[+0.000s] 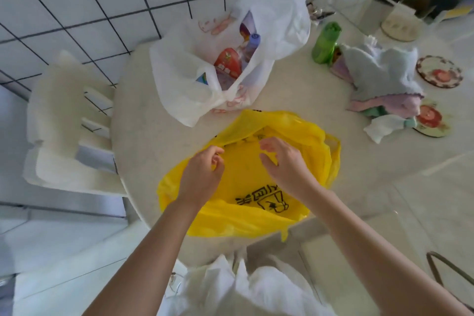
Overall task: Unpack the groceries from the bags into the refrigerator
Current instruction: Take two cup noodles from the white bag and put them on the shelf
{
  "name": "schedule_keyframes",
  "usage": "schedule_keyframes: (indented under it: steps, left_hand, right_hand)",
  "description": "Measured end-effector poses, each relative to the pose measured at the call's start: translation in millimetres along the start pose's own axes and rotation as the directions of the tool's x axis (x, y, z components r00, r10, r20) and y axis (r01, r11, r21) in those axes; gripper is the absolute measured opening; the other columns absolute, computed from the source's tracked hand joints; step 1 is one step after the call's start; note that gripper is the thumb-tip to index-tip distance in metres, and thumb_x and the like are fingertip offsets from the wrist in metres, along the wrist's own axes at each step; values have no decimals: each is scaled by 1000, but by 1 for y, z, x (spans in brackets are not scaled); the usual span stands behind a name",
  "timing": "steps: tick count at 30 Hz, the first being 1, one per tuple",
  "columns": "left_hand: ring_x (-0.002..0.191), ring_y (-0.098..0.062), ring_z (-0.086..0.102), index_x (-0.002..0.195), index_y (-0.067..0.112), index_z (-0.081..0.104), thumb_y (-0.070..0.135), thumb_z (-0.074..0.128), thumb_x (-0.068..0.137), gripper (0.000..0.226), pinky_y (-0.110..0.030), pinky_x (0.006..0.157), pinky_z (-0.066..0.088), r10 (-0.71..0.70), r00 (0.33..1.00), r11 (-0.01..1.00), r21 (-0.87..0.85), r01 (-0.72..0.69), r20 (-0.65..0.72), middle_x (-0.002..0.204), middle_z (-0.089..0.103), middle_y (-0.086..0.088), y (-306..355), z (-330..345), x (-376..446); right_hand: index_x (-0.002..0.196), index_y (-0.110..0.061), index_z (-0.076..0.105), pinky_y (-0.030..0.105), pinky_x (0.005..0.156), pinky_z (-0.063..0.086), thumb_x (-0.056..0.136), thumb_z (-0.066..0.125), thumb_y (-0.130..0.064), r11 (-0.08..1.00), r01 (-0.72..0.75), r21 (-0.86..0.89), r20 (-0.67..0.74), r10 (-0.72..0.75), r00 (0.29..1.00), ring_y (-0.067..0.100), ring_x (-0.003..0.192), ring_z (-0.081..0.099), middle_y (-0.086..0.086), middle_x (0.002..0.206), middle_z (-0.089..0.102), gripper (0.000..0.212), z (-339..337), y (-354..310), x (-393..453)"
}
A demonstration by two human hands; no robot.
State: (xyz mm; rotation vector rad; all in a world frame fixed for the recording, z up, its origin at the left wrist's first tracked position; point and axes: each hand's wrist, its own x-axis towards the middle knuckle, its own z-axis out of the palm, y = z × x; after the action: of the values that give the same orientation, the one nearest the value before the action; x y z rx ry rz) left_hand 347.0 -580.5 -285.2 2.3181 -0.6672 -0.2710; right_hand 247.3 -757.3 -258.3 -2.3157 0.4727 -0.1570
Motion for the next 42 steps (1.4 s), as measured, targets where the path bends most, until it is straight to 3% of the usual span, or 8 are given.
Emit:
schedule_keyframes:
  steps: [8, 18, 24, 29, 33, 35, 38, 42]
  left_hand:
    - [94, -21, 64, 107, 19, 64, 17, 56, 92, 18, -41, 81, 52, -40, 999, 997, 67, 42, -33, 100, 69, -3, 11, 5, 72]
    - [105, -26, 56, 117, 7, 63, 1, 67, 79, 39, -37, 82, 53, 163, 976, 935, 337, -106, -144, 111, 63, -8, 52, 15, 147]
    - [108, -32, 62, 125, 2, 57, 7, 74, 71, 56, -42, 94, 52, 203, 973, 761, 609, -225, 106, 112, 68, -16, 40, 25, 190]
    - [116, -39, 60, 125, 7, 62, 4, 68, 76, 50, -60, 102, 39, 80, 968, 544, 803, -243, 238, 102, 74, -12, 13, 11, 199]
    - [113, -48, 58, 128, 21, 62, 11, 31, 88, 52, -74, 96, 31, 3, 970, 478, 851, -216, 244, 108, 72, -7, -11, 2, 194]
    - [134, -46, 39, 145, 28, 43, 10, 25, 95, 55, -72, 107, 16, -43, 969, 472, 859, -195, 244, 137, 57, -5, -18, 1, 191]
    - [143, -42, 25, 151, 31, 30, 10, 43, 98, 59, -67, 112, 9, -92, 965, 513, 843, -164, 244, 153, 39, -5, -24, 2, 179]
    - [122, -50, 52, 136, 23, 57, 6, 75, 76, 65, -65, 100, 39, -169, 948, 538, 831, -141, 270, 134, 59, -16, -32, 13, 164]
  right_hand:
    - [119, -14, 59, 20, 83, 40, 93, 56, -19, 996, 88, -18, 103, -86, 991, 15, 105, 59, -1, 116, 62, 26, -19, 13, 85]
    - [131, -7, 50, 40, 104, 37, 90, 60, -11, 897, 394, -200, 228, -349, 909, 30, 124, 43, 11, 131, 53, 42, -47, 35, 199]
    - [131, -8, 53, 48, 92, 50, 62, 87, -19, 485, 580, -654, 394, -436, 809, 43, 119, 51, 15, 127, 58, 78, -48, 58, 270]
    - [92, -11, 73, 63, 107, 29, 57, 88, -10, 208, 637, -742, 470, -515, 717, 43, 123, 50, 15, 124, 63, 38, -66, 68, 292]
    - [95, -9, 68, 77, 102, 16, 69, 78, -2, 284, 641, -713, 350, -648, 676, 48, 124, 47, 13, 121, 62, 29, -80, 95, 296]
    - [99, -10, 67, 79, 100, 15, 78, 73, -6, 310, 635, -708, 299, -683, 667, 47, 125, 46, 11, 118, 64, 22, -87, 111, 294]
    - [100, -13, 66, 80, 100, 13, 82, 71, -6, 356, 628, -692, 236, -710, 663, 45, 124, 48, 9, 113, 66, 20, -91, 134, 285]
    - [104, -17, 59, 80, 100, 10, 77, 72, -4, 438, 651, -620, 238, -685, 688, 45, 121, 52, 10, 110, 68, 33, -88, 168, 267]
